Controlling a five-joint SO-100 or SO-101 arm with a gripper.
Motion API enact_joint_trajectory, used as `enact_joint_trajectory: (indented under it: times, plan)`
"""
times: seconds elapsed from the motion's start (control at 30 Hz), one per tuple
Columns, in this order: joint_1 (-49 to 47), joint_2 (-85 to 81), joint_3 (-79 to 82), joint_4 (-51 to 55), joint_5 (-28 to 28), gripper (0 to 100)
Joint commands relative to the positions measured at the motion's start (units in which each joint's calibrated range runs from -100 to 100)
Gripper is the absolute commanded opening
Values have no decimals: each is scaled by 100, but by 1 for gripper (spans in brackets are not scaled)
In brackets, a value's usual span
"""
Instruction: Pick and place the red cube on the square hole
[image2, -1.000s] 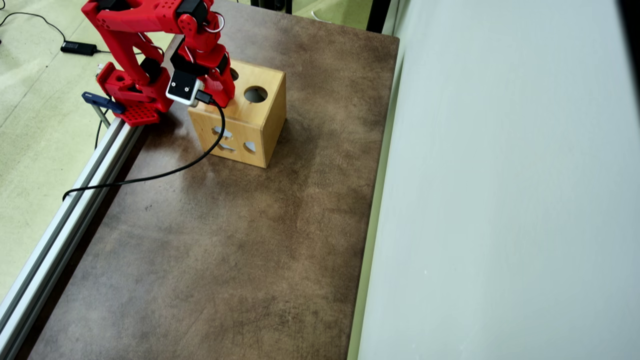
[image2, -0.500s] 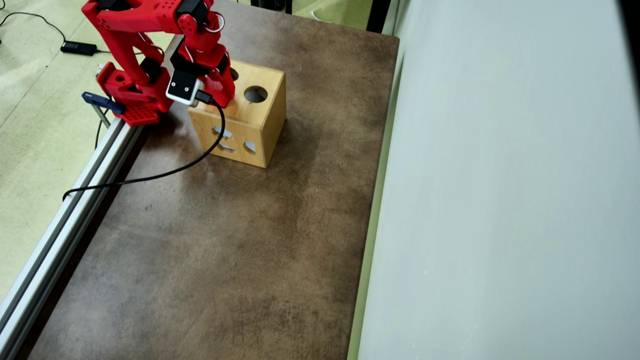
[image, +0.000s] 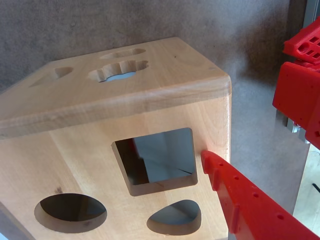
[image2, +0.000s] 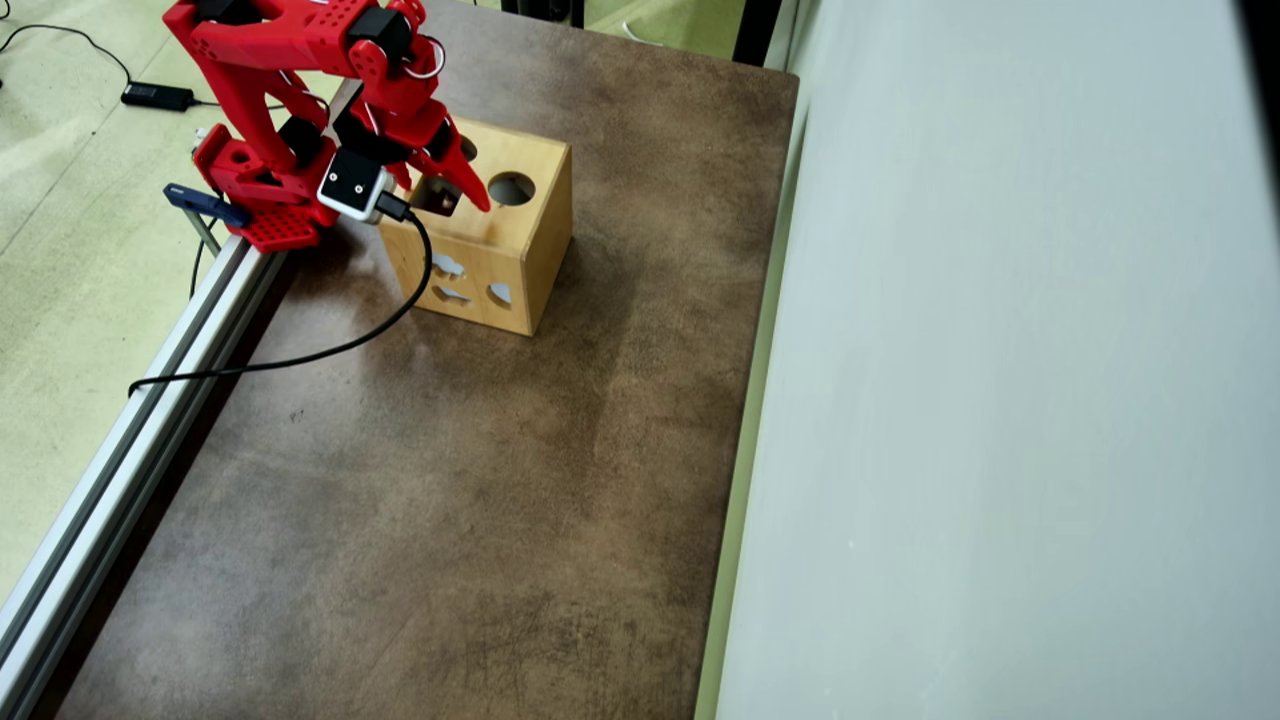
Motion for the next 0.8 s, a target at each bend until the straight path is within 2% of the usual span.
enact_joint_trajectory:
  times: [0.0, 0.77]
  plan:
    - [-59, -59, 178, 41, 20, 92]
    - [-7, -16, 223, 41, 15, 92]
